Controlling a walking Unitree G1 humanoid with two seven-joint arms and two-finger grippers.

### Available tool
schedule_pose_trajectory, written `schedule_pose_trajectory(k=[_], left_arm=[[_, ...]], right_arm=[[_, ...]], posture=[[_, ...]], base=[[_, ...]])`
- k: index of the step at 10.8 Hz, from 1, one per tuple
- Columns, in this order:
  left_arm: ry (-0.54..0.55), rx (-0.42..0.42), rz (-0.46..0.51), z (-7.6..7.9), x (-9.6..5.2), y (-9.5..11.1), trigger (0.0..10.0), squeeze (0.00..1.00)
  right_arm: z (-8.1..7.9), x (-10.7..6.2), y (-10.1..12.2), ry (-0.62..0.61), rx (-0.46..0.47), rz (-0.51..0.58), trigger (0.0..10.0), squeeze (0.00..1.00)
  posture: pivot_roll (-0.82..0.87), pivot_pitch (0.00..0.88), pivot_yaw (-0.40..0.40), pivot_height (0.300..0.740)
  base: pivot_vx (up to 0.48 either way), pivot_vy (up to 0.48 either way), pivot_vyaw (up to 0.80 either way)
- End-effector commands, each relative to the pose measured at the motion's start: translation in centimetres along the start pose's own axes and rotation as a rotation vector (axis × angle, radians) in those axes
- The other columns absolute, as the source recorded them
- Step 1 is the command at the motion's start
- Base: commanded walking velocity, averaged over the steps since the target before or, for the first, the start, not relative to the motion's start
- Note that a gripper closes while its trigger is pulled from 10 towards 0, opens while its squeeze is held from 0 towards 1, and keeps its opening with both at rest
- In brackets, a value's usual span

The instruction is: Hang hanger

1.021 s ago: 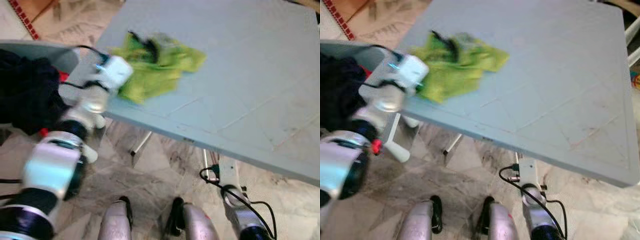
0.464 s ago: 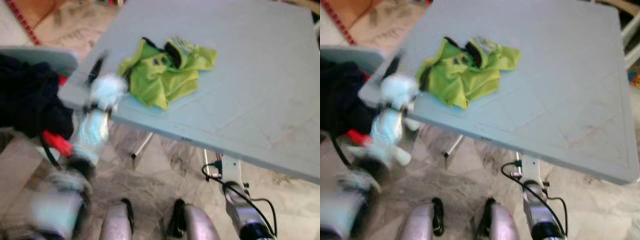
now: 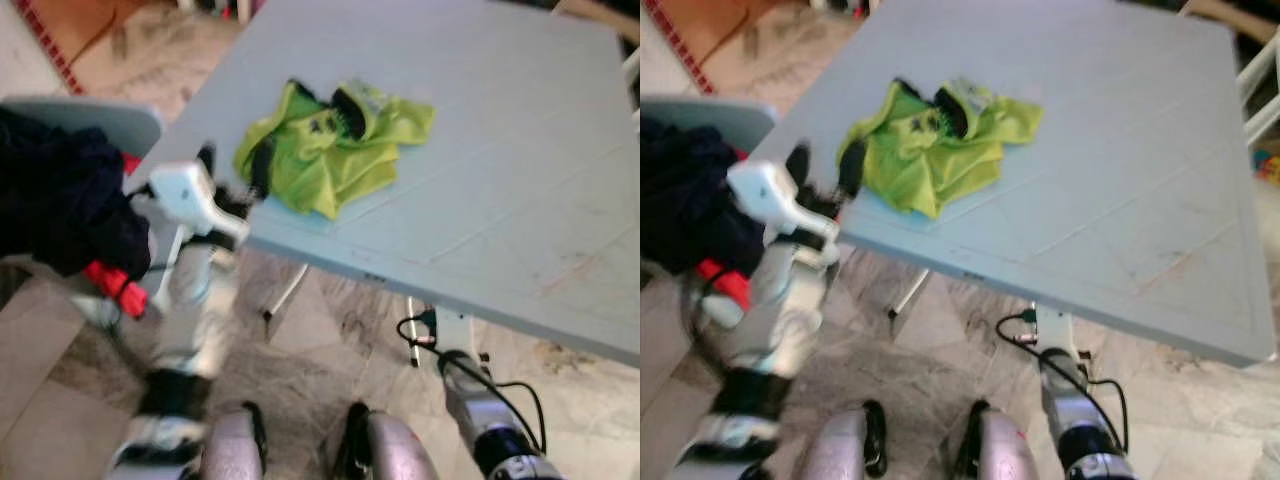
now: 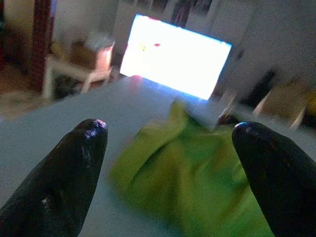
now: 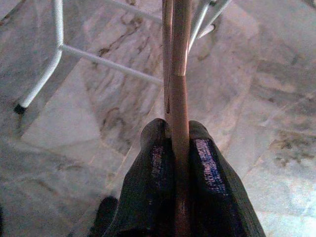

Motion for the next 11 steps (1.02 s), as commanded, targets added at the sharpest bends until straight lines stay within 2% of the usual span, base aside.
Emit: schedule_pose_trajectory(k=[1, 2, 3, 4, 5, 6, 7, 8, 9, 10, 11], left_arm=[[0.071, 0.061, -0.118, -1.6, -0.9, -1.3, 10.0, 1.0], [0.098, 0.194, -0.231, -2.5, -1.9, -2.6, 10.0, 1.0], [0.05, 0.245, -0.261, -2.4, -3.2, -3.6, 10.0, 1.0], [0.095, 0.313, -0.257, -3.3, -4.5, -4.3, 10.0, 0.81], [0.065, 0.414, -0.222, -2.9, -5.9, -4.5, 10.0, 0.0], [0.19, 0.528, -0.195, -4.9, -7.4, -4.8, 10.0, 0.0], [0.351, 0.427, -0.264, -8.1, -8.9, -5.7, 10.0, 0.0], [0.432, 0.312, -0.296, -9.5, -10.0, -6.2, 10.0, 0.0], [0.369, 0.333, -0.31, -9.1, -10.6, -6.1, 10.0, 0.0], [0.319, 0.382, -0.315, -8.9, -11.6, -6.2, 10.0, 0.0], [0.328, 0.404, -0.325, -9.1, -12.7, -6.4, 10.0, 0.0]], right_arm=[[0.0, -0.1, -0.6, 0.0, 0.001, -0.011, 10.0, 0.0], [0.0, -0.1, -0.7, 0.003, -0.002, -0.009, 10.0, 0.0], [0.0, -0.2, -0.7, 0.0, 0.006, -0.002, 10.0, 0.0], [-0.1, -0.3, -0.4, -0.014, 0.034, 0.026, 10.0, 0.0], [0.1, -0.4, 0.2, -0.035, 0.065, 0.065, 10.0, 0.0], [0.6, -0.5, 0.6, -0.047, 0.109, 0.1, 10.0, 0.0], [0.9, -0.8, 1.1, -0.034, 0.16, 0.153, 10.0, 0.0], [0.9, -0.9, 1.3, -0.016, 0.184, 0.176, 10.0, 0.0], [0.4, -1.1, 1.7, 0.015, 0.169, 0.204, 10.0, 0.0], [0.6, -1.2, 1.6, 0.012, 0.146, 0.216, 10.0, 0.0], [1.3, -1.2, 1.4, -0.002, 0.165, 0.215, 10.0, 0.0]], posture=[[0.06, 0.135, -0.037, 0.74], [0.07, 0.133, -0.047, 0.74], [0.08, 0.132, -0.048, 0.74], [0.07, 0.128, -0.036, 0.74], [0.06, 0.125, -0.029, 0.74], [0.05, 0.125, -0.017, 0.74], [0.05, 0.125, -0.013, 0.74], [0.05, 0.131, -0.018, 0.74], [0.06, 0.135, -0.023, 0.74], [0.07, 0.139, -0.028, 0.74], [0.09, 0.142, -0.038, 0.74]], base=[[0.0, 0.0, 0.0], [0.0, 0.0, 0.0], [0.0, 0.0, 0.0], [0.0, 0.0, 0.0], [0.0, 0.0, 0.0], [0.0, 0.0, 0.0], [0.0, 0.0, 0.0], [0.0, 0.0, 0.0], [0.0, 0.0, 0.0], [0.0, 0.0, 0.0], [0.0, 0.0, 0.0]])
Point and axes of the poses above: a point about 5 cm out from each wrist's last joint towards the gripper, its own x axis pointing out of the wrist towards the gripper, its own y axis along the axis of the wrist's last joint, z = x × y, the point moved 5 cm from there along x, pointing out of the wrist towards the gripper, and after that the axes turned 14 degrees about -x, right-handed, at the moved point
